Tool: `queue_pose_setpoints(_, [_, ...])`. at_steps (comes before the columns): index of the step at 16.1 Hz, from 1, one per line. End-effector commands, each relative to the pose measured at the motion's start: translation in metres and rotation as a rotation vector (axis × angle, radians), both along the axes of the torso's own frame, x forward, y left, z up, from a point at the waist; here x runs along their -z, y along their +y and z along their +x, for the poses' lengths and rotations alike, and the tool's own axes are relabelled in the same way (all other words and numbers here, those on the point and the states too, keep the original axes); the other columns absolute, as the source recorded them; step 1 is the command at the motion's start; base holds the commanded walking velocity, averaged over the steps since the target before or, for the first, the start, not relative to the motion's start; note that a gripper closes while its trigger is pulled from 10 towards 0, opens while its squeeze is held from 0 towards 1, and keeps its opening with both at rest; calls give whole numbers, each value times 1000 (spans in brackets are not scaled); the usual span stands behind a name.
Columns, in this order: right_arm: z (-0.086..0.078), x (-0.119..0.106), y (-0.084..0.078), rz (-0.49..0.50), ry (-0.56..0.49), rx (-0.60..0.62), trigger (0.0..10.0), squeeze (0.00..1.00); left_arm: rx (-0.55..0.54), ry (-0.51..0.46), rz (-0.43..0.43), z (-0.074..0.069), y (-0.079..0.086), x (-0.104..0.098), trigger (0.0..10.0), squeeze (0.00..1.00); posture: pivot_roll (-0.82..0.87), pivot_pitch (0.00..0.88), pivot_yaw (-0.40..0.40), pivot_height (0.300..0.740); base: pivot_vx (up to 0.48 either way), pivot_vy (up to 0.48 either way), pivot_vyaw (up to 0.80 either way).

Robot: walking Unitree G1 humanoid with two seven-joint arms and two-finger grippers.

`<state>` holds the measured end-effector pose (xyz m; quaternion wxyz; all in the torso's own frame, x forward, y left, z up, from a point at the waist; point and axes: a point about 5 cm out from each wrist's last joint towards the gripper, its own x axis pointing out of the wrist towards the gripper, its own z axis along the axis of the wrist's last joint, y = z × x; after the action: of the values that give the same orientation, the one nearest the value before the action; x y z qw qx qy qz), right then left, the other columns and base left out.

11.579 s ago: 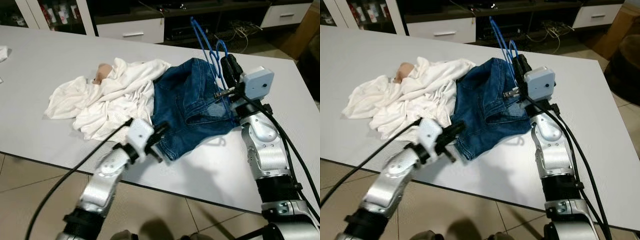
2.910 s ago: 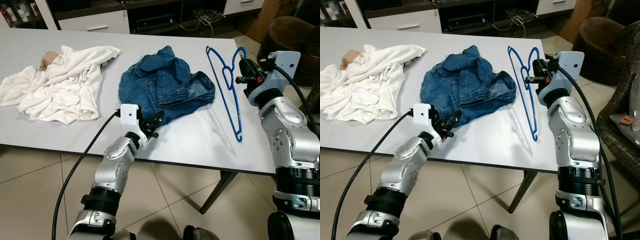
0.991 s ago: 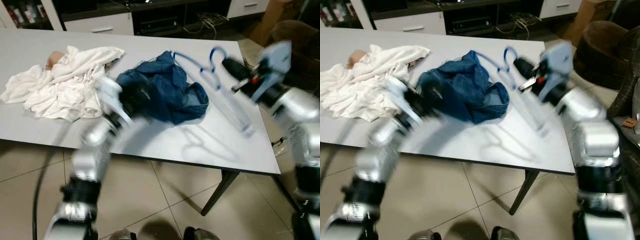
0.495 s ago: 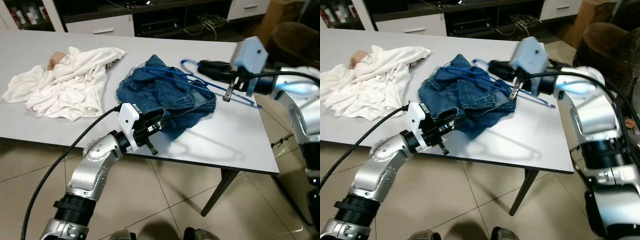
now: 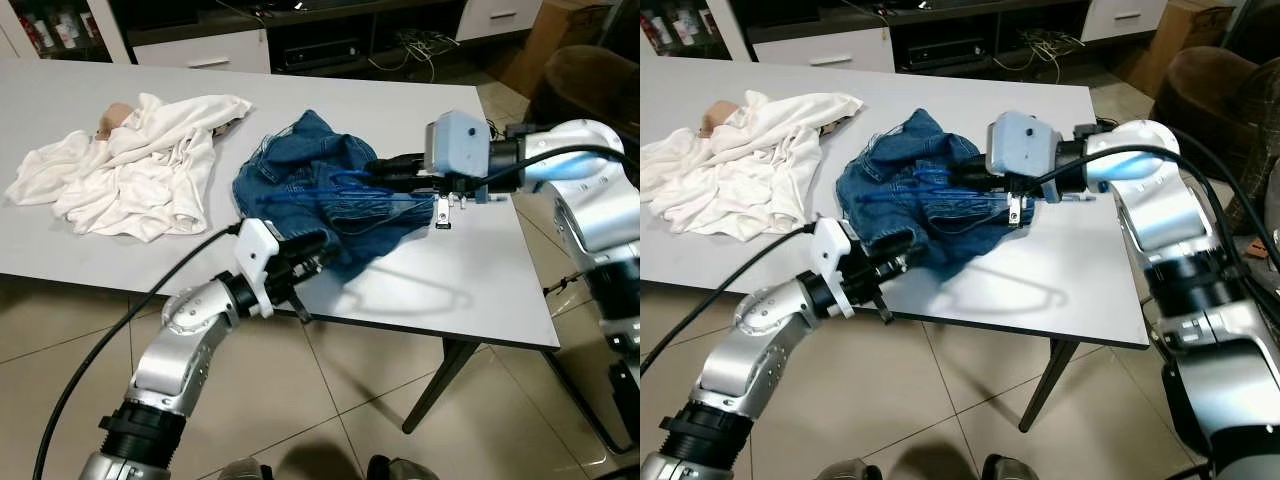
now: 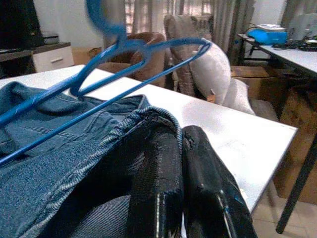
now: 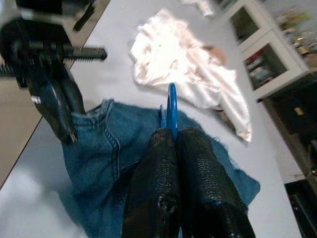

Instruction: Hang hanger

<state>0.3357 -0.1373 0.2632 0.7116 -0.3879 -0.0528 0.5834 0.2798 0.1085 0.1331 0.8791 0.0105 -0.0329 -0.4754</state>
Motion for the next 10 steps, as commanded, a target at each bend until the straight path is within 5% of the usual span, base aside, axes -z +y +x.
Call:
queue_pose_setpoints(1, [2,4,4,-59,6,-24,10000,0,25,-8,22,-3,-3,-2,0,0,-42,24,32,740,0,0,0])
queue_pose_setpoints(4, [12,15,3,-121,-2,38,10000,0,35,-4,28,-6,-2,-1,0,0,-38,22,28,740,0,0,0])
queue_pose_setpoints(6, [28,31,-3,-202,-20,178,10000,0,38,4,37,-10,3,0,0,0,-35,22,27,740,0,0,0])
queue_pose_setpoints(8, [50,35,-23,-237,-101,449,10000,0,35,10,46,-13,9,0,0,0,-28,27,22,740,0,0,0])
queue_pose_setpoints(10, [53,28,-31,-198,-114,504,10000,0,26,12,48,-14,12,0,0,0,-28,27,21,740,0,0,0])
